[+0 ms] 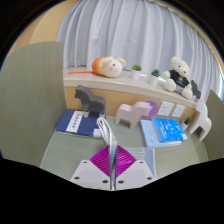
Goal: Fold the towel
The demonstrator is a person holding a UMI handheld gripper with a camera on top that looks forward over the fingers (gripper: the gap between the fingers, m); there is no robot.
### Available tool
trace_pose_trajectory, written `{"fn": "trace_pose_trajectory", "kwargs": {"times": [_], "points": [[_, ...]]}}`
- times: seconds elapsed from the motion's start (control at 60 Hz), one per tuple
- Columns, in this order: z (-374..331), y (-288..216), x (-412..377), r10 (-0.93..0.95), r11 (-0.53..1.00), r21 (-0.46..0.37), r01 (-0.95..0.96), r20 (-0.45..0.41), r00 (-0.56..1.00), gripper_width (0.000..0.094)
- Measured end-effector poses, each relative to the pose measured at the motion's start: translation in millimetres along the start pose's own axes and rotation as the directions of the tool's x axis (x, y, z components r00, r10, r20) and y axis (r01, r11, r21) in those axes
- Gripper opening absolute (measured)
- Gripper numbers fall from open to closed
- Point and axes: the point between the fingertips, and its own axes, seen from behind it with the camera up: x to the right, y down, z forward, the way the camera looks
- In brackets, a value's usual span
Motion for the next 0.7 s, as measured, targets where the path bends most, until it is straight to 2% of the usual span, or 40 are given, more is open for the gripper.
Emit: {"fn": "trace_pose_trajectory", "kwargs": {"times": [0.083,0.233,0.4,0.483,0.533,0.7], "points": [[0,1,56,0.024,1.000,0.007,-0.024,-0.035,0.999,0.0042],[33,62,123,0.068,0.995,-0.076,-0.067,0.006,0.998,0.0086],[48,123,149,0.024,0.986,-0.168,-0.015,0.049,0.999,0.0433],[32,114,156,0.002,0.990,-0.138,0.007,0.064,0.998,0.0651],[18,99,163,0.021,0.994,-0.111,-0.014,0.056,0.998,0.0733],[-51,40,183,0.077,0.996,0.036,-0.079,0.065,0.995,0.0760]]}}
